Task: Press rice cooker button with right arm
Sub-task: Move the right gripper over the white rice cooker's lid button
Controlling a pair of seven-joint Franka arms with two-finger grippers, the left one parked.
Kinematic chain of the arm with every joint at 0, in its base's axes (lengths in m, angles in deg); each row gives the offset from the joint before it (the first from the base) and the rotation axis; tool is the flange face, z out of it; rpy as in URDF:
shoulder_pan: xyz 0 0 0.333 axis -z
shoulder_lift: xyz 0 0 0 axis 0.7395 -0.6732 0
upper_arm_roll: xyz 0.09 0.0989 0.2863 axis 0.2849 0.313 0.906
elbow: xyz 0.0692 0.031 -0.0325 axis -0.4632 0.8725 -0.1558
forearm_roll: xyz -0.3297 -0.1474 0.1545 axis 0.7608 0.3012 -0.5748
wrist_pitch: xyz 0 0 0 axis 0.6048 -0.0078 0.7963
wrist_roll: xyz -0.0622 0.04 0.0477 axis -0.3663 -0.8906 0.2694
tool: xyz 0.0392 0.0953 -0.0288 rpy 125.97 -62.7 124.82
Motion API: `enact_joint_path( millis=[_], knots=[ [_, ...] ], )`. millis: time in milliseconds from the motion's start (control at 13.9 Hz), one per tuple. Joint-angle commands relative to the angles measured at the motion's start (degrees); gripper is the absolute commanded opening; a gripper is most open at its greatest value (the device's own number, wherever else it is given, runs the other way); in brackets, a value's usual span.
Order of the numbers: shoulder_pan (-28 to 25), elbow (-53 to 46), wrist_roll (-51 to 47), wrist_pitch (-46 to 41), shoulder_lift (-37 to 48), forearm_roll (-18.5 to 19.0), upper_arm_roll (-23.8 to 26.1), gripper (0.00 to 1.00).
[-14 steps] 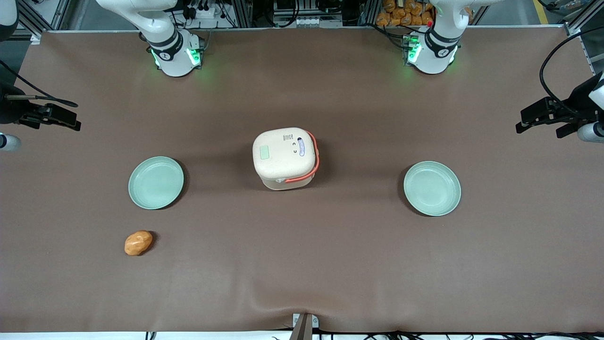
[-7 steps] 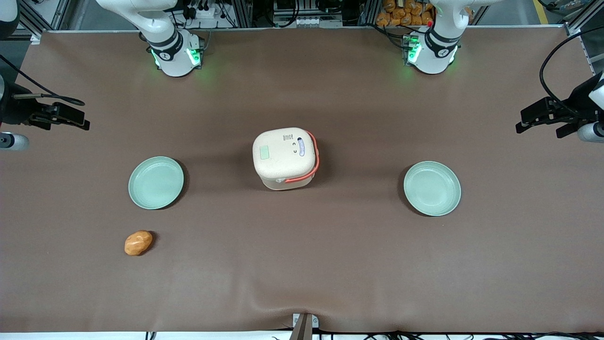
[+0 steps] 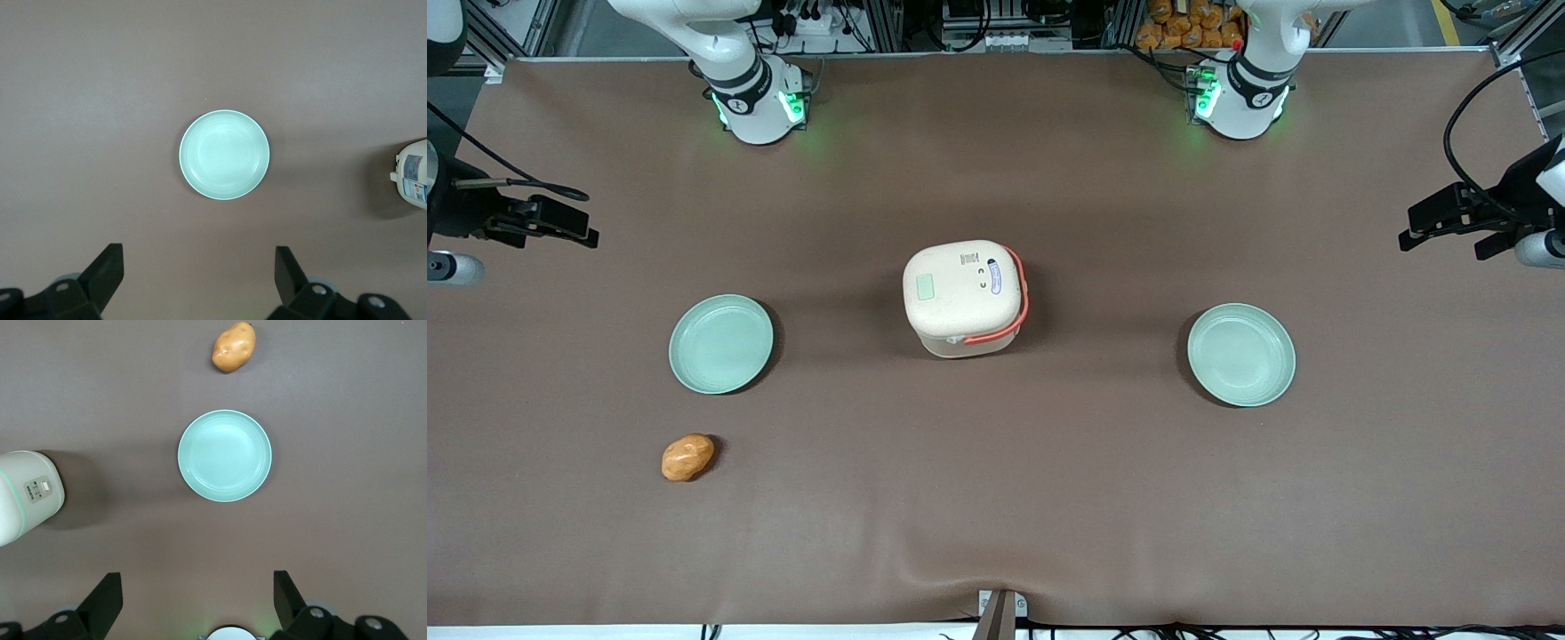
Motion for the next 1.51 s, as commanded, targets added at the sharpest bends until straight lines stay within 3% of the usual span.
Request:
enact_joint_path(
  millis=[0,216,432,720,1008,1296,1440],
  knots=[
    [-2.7,0.8,0.6,0.6,0.5,-0.9,0.3,1.0],
    [-7.7,0.8,-0.1,2.6,0.4,-1.7,0.3,0.98],
    [-12.8,0.8,-0.2,4.6,-1.0,-4.6,0.4,0.5],
    [-19.6,0.8,-0.2,9.8,-5.2,-6.7,0.4,0.04],
    [-24.8,0.8,-1.0,14.2,-10.7,-7.4,0.4,0.0],
    [-27.3,0.9,-2.2,15.9,-15.5,-12.3,0.4,0.0],
    [-29.0,0.9,-2.3,18.0,-17.3,-12.4,0.4,0.0]
  ],
)
